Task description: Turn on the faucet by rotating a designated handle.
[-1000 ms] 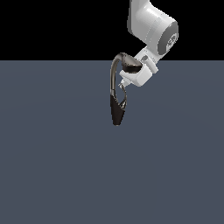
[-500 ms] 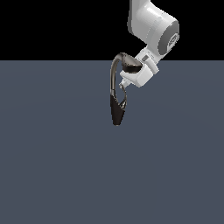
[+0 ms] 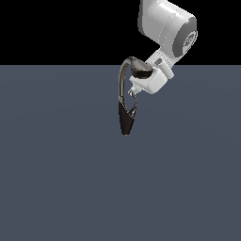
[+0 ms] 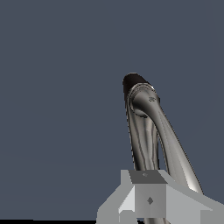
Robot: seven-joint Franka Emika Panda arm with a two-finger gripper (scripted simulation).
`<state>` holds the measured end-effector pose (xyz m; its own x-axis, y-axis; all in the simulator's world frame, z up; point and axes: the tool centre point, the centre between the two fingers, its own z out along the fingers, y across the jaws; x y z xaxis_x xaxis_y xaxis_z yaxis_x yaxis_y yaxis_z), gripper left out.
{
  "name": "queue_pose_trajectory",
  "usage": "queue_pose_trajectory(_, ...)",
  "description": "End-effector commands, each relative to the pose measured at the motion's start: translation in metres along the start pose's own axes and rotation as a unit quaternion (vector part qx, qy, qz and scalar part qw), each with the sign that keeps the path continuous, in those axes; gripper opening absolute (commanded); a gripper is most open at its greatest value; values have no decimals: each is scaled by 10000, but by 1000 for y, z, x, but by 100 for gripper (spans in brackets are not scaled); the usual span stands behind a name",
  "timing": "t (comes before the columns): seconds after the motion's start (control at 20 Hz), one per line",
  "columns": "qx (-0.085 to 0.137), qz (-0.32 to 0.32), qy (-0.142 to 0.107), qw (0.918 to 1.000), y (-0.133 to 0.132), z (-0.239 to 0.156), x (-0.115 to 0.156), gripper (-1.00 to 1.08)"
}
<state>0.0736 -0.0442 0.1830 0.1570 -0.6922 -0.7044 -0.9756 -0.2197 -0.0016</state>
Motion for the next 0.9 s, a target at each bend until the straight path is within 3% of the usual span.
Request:
queue_pose_trajectory(0.0, -27, -4, -19, 10000, 8, 0, -5, -100)
queue_pose_trajectory(0.3, 25, 11, 16, 10000, 13, -2, -2, -100)
queue_pose_trajectory(0.85, -11, 1, -9, 10000, 53, -1, 10, -100)
